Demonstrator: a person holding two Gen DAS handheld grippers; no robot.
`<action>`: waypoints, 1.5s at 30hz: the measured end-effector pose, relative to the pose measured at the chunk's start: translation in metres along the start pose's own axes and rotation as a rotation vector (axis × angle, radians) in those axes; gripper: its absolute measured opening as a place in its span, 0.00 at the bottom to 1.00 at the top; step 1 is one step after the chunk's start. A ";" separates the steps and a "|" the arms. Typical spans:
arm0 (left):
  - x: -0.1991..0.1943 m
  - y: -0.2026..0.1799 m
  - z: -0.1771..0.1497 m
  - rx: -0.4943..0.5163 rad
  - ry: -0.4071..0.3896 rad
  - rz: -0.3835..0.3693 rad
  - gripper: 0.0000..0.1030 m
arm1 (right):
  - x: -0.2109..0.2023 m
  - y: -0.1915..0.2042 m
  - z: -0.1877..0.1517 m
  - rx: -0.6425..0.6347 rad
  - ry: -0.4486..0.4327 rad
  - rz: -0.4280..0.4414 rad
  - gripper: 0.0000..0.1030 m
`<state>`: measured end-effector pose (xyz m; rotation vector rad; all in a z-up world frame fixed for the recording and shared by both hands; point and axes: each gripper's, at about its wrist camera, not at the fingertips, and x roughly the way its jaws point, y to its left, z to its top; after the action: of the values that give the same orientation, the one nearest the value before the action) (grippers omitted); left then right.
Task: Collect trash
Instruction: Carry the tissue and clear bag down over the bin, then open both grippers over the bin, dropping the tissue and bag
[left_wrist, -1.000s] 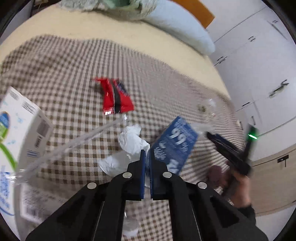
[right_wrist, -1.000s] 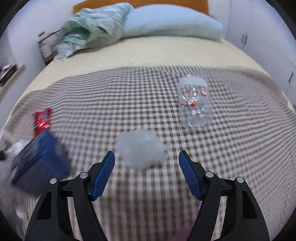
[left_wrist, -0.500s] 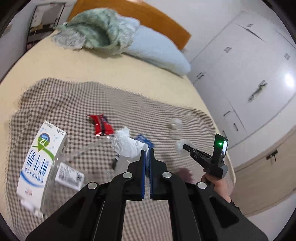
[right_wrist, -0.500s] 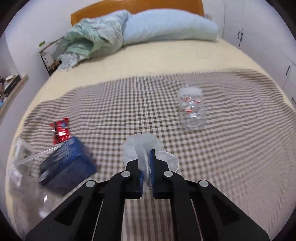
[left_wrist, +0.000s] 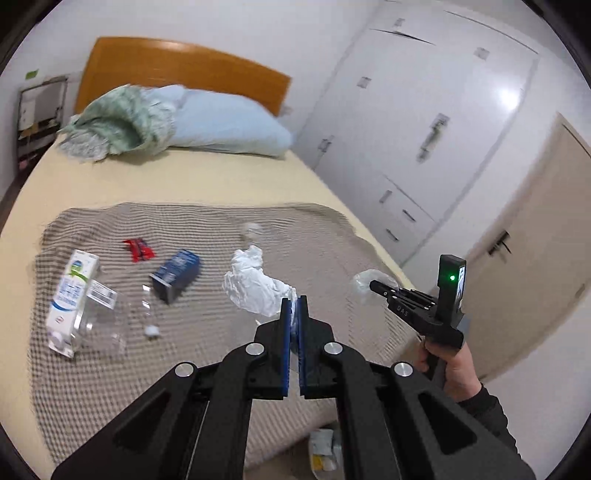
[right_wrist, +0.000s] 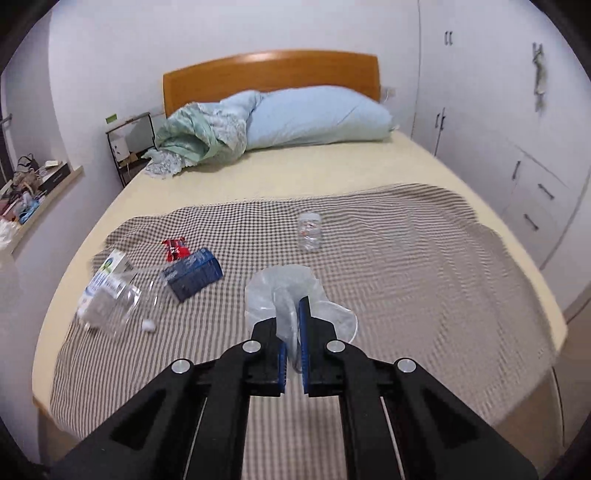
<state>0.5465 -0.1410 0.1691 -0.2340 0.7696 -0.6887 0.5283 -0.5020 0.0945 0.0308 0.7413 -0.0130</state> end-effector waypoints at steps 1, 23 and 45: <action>-0.003 -0.016 -0.012 0.013 0.006 -0.021 0.00 | -0.011 -0.007 -0.010 0.003 -0.005 -0.003 0.06; 0.164 -0.160 -0.254 0.065 0.439 -0.195 0.00 | 0.026 -0.134 -0.414 0.254 0.436 -0.036 0.06; 0.345 -0.195 -0.421 0.184 0.761 -0.084 0.00 | 0.103 -0.157 -0.621 0.591 0.642 0.016 0.61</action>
<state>0.3320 -0.4924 -0.2370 0.1833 1.4154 -0.9357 0.1814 -0.6389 -0.4367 0.6289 1.3578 -0.2150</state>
